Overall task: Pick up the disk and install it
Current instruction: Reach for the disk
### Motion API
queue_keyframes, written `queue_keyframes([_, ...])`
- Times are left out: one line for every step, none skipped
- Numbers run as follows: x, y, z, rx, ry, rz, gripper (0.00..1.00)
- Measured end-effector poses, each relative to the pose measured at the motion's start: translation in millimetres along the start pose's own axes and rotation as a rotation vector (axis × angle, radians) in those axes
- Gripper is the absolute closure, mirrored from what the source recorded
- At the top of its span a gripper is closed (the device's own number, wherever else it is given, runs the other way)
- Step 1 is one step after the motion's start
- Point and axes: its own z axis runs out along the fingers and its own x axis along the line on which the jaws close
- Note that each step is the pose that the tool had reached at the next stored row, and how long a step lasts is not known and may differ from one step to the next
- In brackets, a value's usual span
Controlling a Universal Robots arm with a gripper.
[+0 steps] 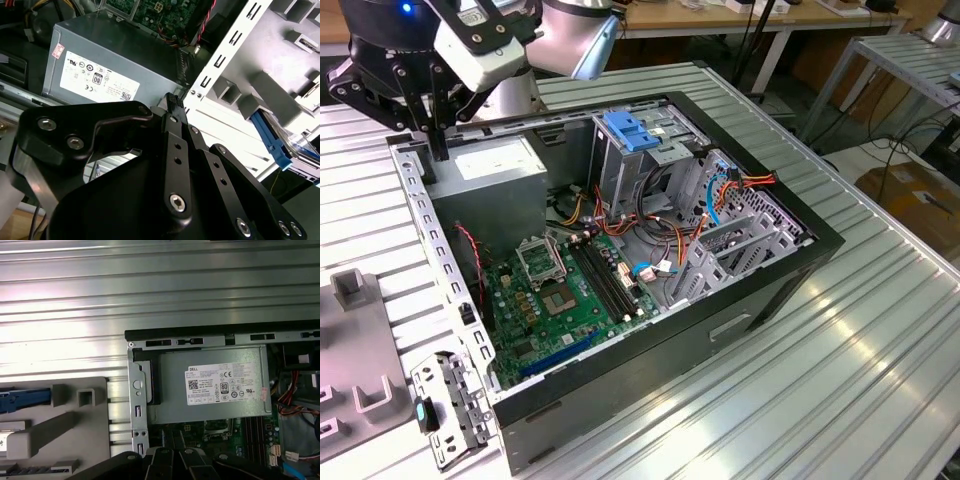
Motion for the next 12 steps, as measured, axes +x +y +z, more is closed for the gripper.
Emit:
queue_keyframes([0.9, -0.1, 0.0, 0.0000, 0.0000, 0.000, 0.89])
queue_keyframes([1.9, -0.1, -0.1, 0.0000, 0.0000, 0.000, 0.89])
queue_keyframes([2.5, -0.2, -0.1, 0.0000, 0.0000, 0.000, 0.89])
queue_keyframes([3.1, -0.2, -0.1, 0.0001, 0.0000, 0.000, 0.89])
queue_keyframes([3.7, -0.3, -0.1, 0.0000, 0.0000, 0.000, 0.89])
queue_keyframes([4.1, -0.3, -0.1, 0.0000, 0.0000, 0.000, 0.89])
queue_keyframes([4.7, -0.4, -0.1, 0.0000, 0.0000, 0.000, 0.89])
queue_keyframes([5.4, -0.4, -0.1, 0.0000, 0.0000, 0.000, 0.89])
queue_keyframes([6.4, -0.5, -0.1, 0.0000, 0.0000, 0.000, 0.89])
queue_keyframes([7.9, -0.6, -0.2, 0.0000, 0.0001, 0.000, 0.89])
queue_keyframes([8.8, -0.7, -0.2, 0.0000, 0.0000, 0.000, 0.89])
queue_keyframes([9.6, -0.7, -0.2, 0.0000, 0.0000, 0.000, 0.89])
